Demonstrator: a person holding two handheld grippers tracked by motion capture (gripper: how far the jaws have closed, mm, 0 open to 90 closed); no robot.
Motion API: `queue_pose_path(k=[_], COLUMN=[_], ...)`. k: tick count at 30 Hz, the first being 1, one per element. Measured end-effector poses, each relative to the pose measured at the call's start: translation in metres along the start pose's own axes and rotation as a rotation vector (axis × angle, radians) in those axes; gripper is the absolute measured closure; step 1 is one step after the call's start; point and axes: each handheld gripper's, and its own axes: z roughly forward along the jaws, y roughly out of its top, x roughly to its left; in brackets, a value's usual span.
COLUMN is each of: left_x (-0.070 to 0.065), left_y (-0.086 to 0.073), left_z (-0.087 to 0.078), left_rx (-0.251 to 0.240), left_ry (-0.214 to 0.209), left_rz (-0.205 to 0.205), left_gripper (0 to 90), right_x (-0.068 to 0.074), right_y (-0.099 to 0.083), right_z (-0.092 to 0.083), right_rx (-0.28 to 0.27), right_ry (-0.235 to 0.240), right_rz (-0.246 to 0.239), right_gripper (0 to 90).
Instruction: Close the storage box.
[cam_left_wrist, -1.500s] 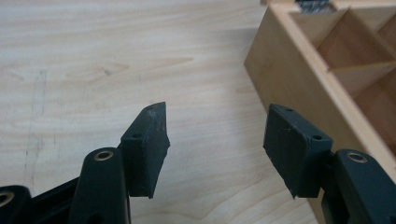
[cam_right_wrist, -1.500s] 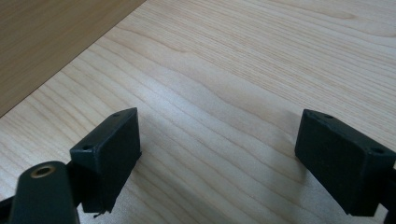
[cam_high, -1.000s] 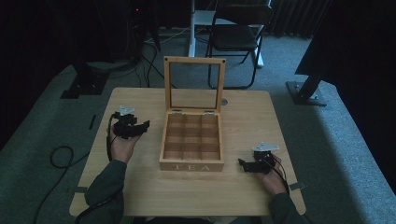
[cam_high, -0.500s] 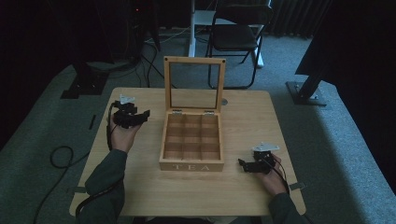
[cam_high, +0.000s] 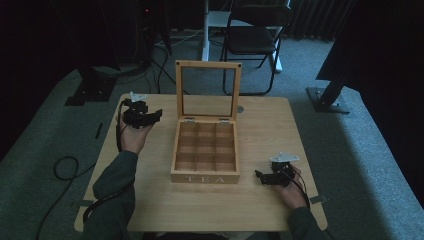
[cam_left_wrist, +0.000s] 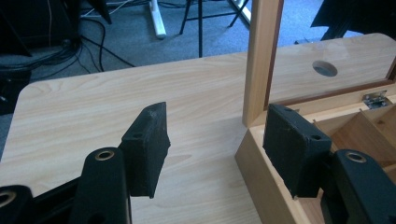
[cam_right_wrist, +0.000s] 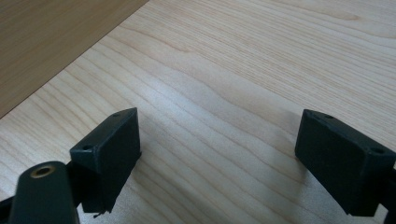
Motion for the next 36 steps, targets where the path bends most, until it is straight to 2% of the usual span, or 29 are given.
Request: queue_pose_path(k=[7, 12, 15, 20, 28, 36], left_x=[-0.005, -0.007, -0.009, -0.009, -0.011, -0.015], left_y=[0.009, 0.015, 0.018, 0.025, 0.033, 0.046], left_z=[0.007, 0.013, 0.016, 0.022, 0.026, 0.033], left_rx=[-0.016, -0.022, -0.027, -0.027, -0.027, -0.036], left_ry=[-0.013, -0.038, -0.049, -0.076, -0.068, -0.08], left_rz=[0.033, 0.029, 0.043, 0.013, 0.02, 0.041], left_gripper=[38.8, 38.5, 38.2, 38.3, 38.6, 37.5], right_x=[0.0, 0.0, 0.0, 0.0, 0.0, 0.0], right_y=[0.0, 0.0, 0.0, 0.0, 0.0, 0.0], right_z=[0.0, 0.0, 0.0, 0.0, 0.0, 0.0], right_rx=[0.0, 0.0, 0.0, -0.001, -0.001, -0.001], right_ry=[0.0, 0.0, 0.0, 0.0, 0.0, 0.0], right_rz=[0.0, 0.0, 0.0, 0.0, 0.0, 0.0], right_gripper=[13.8, 13.8, 13.8, 13.8, 13.8, 13.8])
